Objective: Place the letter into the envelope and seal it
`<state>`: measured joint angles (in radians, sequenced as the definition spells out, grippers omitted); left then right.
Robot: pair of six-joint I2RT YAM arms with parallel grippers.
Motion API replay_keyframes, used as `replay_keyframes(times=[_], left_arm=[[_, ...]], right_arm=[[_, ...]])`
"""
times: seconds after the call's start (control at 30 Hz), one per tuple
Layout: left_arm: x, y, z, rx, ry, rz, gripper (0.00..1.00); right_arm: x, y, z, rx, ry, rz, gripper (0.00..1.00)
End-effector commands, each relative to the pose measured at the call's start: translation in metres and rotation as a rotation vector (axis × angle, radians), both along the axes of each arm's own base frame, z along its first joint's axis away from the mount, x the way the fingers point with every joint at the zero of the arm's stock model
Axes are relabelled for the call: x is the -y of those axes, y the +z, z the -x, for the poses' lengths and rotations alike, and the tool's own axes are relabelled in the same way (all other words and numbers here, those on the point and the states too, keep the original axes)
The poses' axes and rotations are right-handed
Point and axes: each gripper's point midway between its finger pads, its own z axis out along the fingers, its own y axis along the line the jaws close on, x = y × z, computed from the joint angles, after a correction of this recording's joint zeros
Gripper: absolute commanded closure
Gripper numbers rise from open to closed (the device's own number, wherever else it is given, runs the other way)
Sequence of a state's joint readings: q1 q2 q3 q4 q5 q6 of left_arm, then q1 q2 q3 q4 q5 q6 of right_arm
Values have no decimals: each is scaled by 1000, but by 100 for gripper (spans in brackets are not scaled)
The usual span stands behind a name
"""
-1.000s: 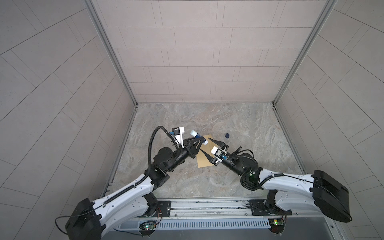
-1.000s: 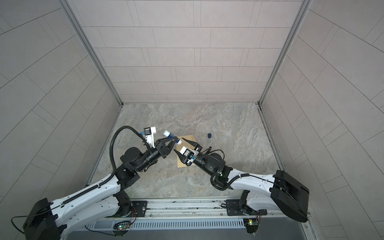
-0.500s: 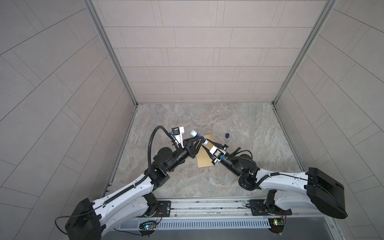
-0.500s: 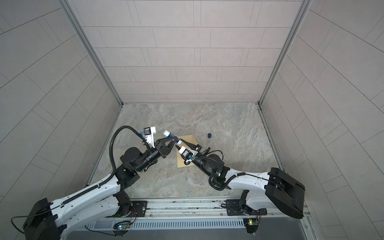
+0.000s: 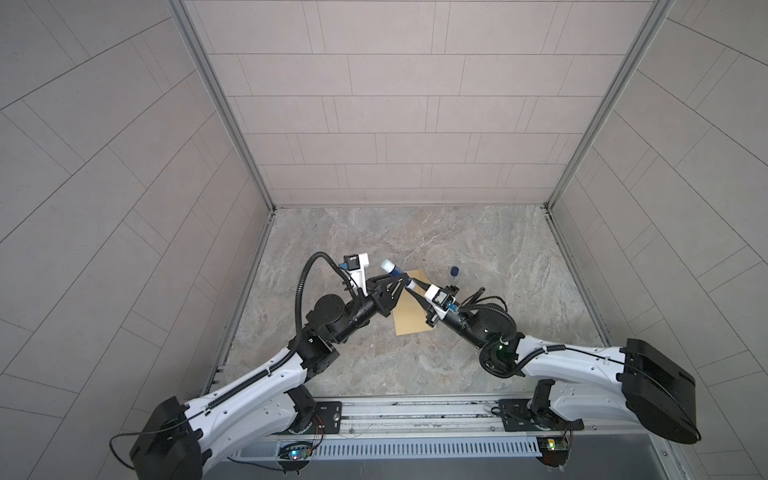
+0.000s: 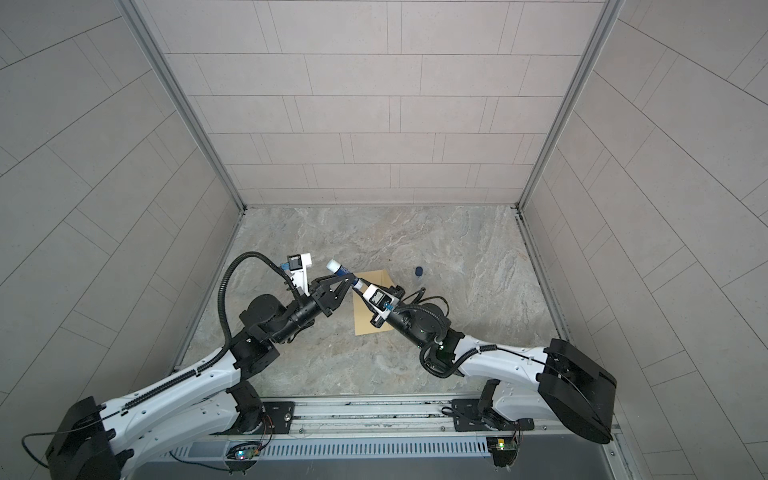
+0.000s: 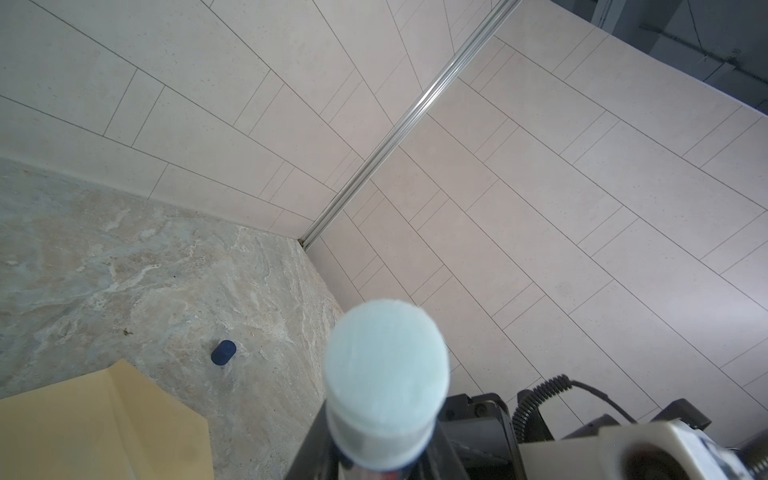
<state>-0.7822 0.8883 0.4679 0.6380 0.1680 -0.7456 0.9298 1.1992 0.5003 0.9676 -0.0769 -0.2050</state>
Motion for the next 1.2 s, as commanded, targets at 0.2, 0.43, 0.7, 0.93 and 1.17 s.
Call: replay_keyframes(times=[0.2,0.43,0.7,0.93,1.17], left_arm=[[10,32,27,197,-128,-23,100],[8,31,23,173,-100,-8,100],[7,32,9,12,-74,134,100],[9,34,6,-59,-88,195,100],[7,34,5,-95,-88,217,100]], right_arm=[[-2,42,17,-297,387,-224,100],[1,36,9,-270,325,-198,89],[12,24,7,-55,145,-108,48],[22,27,8,81,33,-123,45],[22,33,10,121,13,-150,46]])
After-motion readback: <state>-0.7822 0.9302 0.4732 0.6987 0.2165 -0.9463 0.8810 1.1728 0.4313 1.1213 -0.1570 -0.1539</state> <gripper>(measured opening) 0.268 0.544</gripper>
